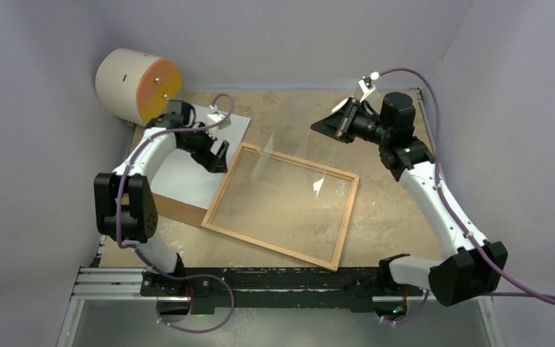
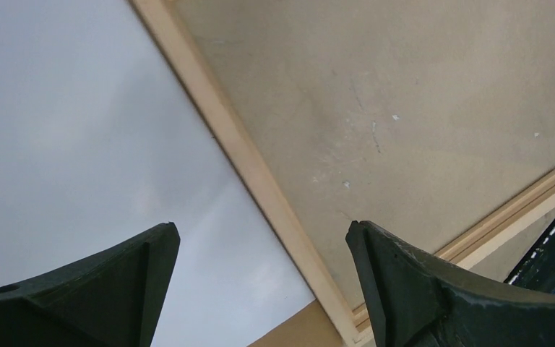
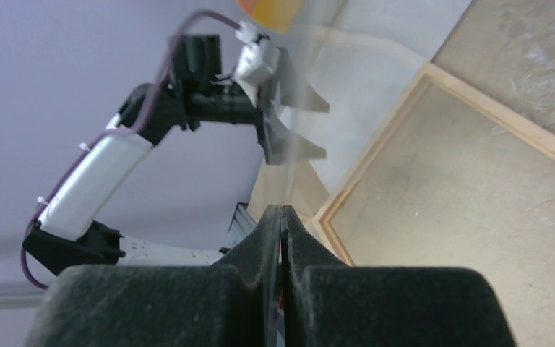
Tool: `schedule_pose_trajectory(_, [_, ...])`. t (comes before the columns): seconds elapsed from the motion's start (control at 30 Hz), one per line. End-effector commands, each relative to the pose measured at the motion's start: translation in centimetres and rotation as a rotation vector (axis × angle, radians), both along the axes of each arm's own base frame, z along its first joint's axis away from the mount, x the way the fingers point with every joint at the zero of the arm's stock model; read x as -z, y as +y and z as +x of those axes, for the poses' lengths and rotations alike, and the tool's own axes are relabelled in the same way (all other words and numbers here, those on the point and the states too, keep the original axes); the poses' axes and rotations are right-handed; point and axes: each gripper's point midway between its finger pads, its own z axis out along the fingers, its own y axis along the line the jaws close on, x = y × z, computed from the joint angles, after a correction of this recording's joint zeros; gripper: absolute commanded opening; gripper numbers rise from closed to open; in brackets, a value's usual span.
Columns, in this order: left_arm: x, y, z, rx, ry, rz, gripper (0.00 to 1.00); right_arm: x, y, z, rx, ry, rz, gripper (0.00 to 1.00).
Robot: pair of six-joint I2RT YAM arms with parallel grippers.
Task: Put the photo into the frame
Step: Pick up the photo frame item from the photo frame, then adjust the photo frame at the center of the board.
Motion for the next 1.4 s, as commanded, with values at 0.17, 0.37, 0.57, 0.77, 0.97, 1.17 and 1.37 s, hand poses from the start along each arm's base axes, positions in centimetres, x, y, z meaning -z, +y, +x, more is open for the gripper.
schedule_pose_trajectory(0.17, [7.1,-3.2,1.4,0.001,0.083,0.135,0.90,-3.4,-5.9,-1.8,0.181,-0.120,-0.204,0.00])
schedule_pose_trajectory(0.37, [10.2,-4.4,1.5,0.027,0.116,0.213,0.74,-2.1,-7.9,-2.6,0.220,-0.104,-0.219,0.00])
schedule_pose_trajectory(0.57, [10.4,-6.7,0.6,0.097,0.132,0.221,0.32,-1.4,-8.7,-2.7,0.255,-0.097,-0.239,0.00])
schedule_pose_trajectory(0.77, [10.0,-8.8,-0.8,0.177,0.114,0.268,0.10,-0.2,-9.3,-2.5,0.278,-0.070,-0.261,0.00])
schedule_pose_trajectory(0.97, [8.0,-10.6,1.0,0.228,0.023,0.290,0.00,-0.6,-10.1,-2.5,0.322,-0.075,-0.280,0.00])
schedule_pose_trajectory(1.17, [4.5,-14.3,7.5,0.297,-0.137,0.336,0.00,-0.9,-11.0,-2.6,0.371,-0.067,-0.278,0.00])
schedule_pose_trajectory(1.37, [3.0,-16.5,14.5,0.390,-0.349,0.395,0.00,-1.4,-11.2,-3.2,0.380,-0.061,-0.275,0.00])
